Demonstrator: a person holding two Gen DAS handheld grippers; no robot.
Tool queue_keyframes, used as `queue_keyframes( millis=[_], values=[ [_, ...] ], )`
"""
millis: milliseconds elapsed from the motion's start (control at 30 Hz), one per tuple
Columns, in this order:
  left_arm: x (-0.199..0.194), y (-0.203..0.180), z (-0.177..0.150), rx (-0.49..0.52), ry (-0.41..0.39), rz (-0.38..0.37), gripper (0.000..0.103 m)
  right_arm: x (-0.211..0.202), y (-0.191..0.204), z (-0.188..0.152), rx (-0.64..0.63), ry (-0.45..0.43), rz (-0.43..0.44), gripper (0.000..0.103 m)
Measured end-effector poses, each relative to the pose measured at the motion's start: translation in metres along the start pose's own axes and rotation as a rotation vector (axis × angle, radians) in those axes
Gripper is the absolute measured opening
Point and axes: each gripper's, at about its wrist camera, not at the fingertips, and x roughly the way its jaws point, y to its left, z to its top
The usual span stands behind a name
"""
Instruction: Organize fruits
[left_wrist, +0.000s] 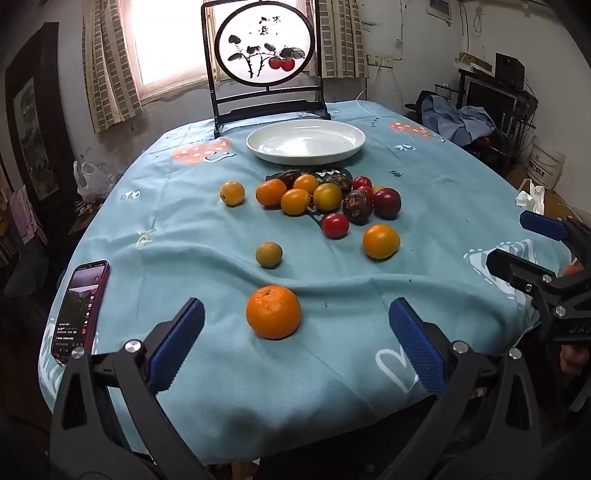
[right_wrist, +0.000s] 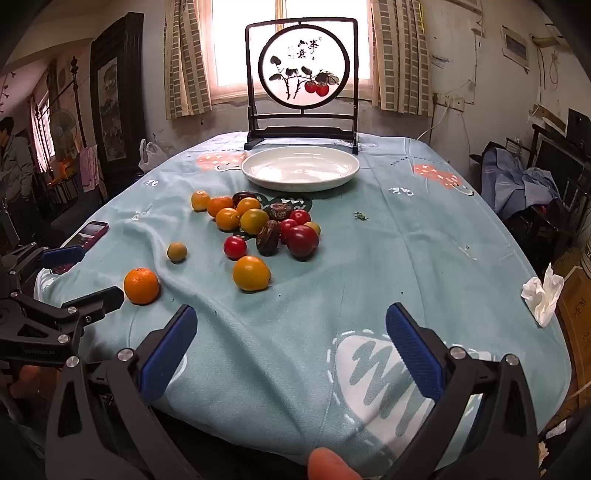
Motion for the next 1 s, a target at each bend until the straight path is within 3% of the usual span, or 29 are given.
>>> queue_keyframes(
  millis=[1000],
  values=[
    [0.003, 0.005, -0.004, -0.027, 0.02, -0.004, 0.101, 0.0, 0.001, 0.0, -0.002, -0.002, 0.006, 0.102]
  ],
)
